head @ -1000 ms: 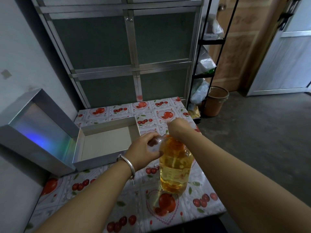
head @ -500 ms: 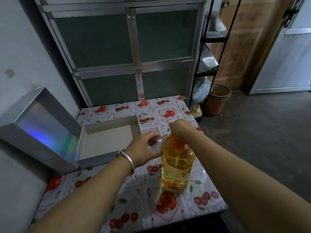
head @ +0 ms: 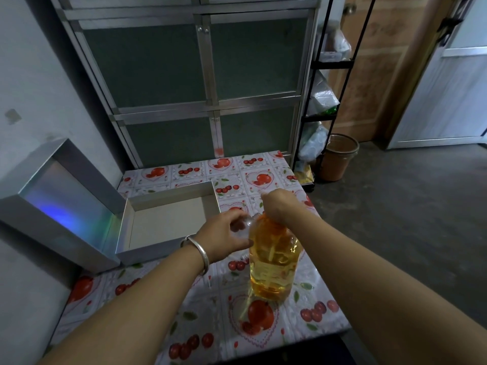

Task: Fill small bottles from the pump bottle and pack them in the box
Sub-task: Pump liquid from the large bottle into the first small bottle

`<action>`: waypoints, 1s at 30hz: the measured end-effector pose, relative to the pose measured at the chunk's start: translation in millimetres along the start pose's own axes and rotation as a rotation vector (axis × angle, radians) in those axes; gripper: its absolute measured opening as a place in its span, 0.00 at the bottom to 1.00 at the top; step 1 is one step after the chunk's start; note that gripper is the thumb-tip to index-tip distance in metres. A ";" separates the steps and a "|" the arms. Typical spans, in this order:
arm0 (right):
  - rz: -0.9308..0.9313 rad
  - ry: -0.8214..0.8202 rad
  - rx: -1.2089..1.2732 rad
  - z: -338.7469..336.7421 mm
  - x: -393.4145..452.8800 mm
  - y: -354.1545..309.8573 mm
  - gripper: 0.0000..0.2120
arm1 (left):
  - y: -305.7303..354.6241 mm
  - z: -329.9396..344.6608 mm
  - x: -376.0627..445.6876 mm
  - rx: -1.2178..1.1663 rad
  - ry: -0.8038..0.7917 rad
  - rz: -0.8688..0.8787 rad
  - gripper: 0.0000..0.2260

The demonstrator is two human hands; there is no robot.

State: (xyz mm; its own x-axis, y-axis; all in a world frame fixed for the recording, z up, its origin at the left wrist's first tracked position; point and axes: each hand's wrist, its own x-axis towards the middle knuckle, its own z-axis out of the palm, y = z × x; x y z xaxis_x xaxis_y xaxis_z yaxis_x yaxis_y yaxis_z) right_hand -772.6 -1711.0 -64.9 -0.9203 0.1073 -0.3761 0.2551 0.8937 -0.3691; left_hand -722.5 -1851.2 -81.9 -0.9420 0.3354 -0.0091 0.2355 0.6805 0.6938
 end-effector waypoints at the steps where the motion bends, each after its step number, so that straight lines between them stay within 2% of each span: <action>1: -0.002 -0.021 0.016 -1.8 -3.4 0.3 0.21 | 0.6 0.0 -0.6 0.003 -0.007 -0.002 0.20; 5: -0.093 -0.124 0.144 -18.8 -17.6 -2.9 0.20 | 0.5 -2.2 -0.8 0.032 -0.007 -0.018 0.22; 11: -0.041 0.009 0.010 -0.7 -1.8 3.4 0.20 | 1.1 -3.5 0.9 0.050 -0.028 -0.027 0.21; 16: -0.103 -0.079 0.049 -14.0 -12.4 -1.9 0.20 | 1.0 -4.1 -1.5 0.060 -0.032 -0.031 0.22; 23: -0.036 0.006 -0.038 2.3 6.2 4.1 0.20 | 1.5 -2.4 2.1 0.061 -0.037 -0.034 0.21; 28: -0.057 -0.122 0.075 -9.5 -3.9 -2.1 0.21 | 2.8 -0.7 0.9 0.075 -0.035 -0.043 0.21; 30: -0.048 -0.116 0.082 -11.2 -3.9 -1.4 0.21 | 2.3 -1.2 2.0 0.078 -0.038 -0.044 0.20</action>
State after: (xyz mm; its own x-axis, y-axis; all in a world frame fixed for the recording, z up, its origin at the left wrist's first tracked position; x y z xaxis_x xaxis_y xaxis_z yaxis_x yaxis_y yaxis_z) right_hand -772.7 -1707.8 -53.4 -0.8929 0.0106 -0.4501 0.2397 0.8574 -0.4554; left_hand -724.1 -1849.7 -79.5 -0.9427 0.3269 -0.0667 0.2130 0.7435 0.6339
